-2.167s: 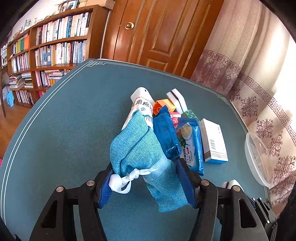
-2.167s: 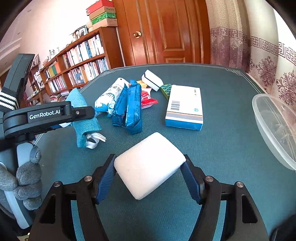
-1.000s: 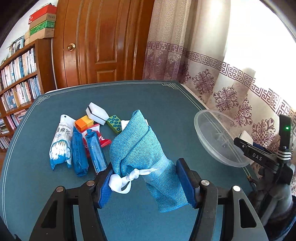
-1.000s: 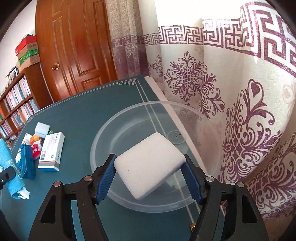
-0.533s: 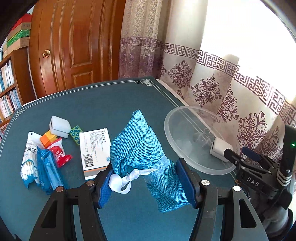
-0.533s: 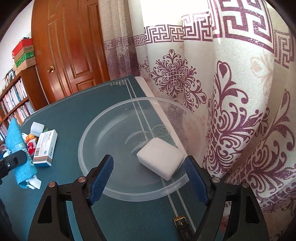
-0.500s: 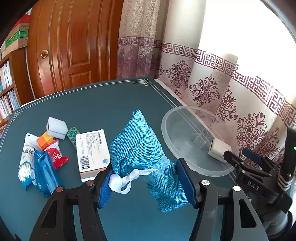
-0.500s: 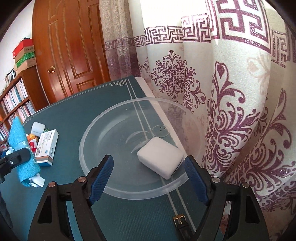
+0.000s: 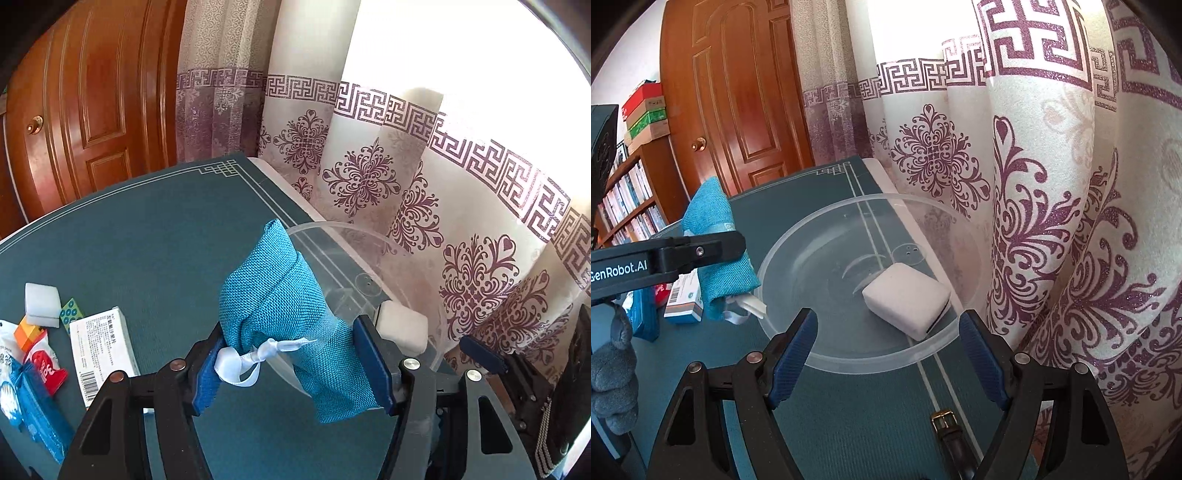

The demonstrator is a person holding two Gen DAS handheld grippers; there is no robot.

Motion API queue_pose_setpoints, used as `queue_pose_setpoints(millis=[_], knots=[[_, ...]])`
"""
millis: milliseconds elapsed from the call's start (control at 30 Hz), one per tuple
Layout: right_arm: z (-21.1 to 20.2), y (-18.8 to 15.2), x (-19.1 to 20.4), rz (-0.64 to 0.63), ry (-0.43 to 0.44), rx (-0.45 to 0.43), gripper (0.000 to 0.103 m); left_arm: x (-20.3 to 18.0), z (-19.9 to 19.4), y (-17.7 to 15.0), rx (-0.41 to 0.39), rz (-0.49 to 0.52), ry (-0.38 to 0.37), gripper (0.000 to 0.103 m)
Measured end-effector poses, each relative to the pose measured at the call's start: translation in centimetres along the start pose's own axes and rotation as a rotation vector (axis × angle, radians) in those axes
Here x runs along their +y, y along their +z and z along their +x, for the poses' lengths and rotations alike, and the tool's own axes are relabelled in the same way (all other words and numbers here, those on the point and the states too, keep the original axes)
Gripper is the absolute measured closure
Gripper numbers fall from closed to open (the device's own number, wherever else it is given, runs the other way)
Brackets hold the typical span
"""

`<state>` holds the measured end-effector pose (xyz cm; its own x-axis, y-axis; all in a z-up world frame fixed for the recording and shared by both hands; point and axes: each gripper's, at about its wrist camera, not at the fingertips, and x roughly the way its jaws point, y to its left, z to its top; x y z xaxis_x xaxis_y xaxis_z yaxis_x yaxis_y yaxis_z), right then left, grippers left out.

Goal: Organize objects
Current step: 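Release the sponge into the bowl with the right tool while the left tool drops the blue towel in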

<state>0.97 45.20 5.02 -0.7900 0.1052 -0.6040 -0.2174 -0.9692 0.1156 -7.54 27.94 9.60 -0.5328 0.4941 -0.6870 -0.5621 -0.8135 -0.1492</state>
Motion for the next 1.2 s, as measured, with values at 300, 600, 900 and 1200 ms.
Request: queue_pose_setpoints(millis=[300,600,900,1200], knots=[[-0.3,0.0,-0.3,0.01,-0.004,-0.008,0.023,-1.5,1.3,0.3,-0.008,0.055,-0.024,0.012],[-0.5,-0.1,0.2,0.003,0.002,0.0,0.023,0.7,1.1,-0.8,-0.002,-0.003,0.047,0.009],[-0.7,-0.2,1.3,-0.009,0.018,0.004,0.023,2.0,-0.3,-1.7,-0.03,-0.016,0.124,0.005],[-1.4,-0.3,2.7,-0.02,0.047,-0.003,0.023,3.8,-2.1,-2.5,-0.053,-0.041,0.181,0.004]])
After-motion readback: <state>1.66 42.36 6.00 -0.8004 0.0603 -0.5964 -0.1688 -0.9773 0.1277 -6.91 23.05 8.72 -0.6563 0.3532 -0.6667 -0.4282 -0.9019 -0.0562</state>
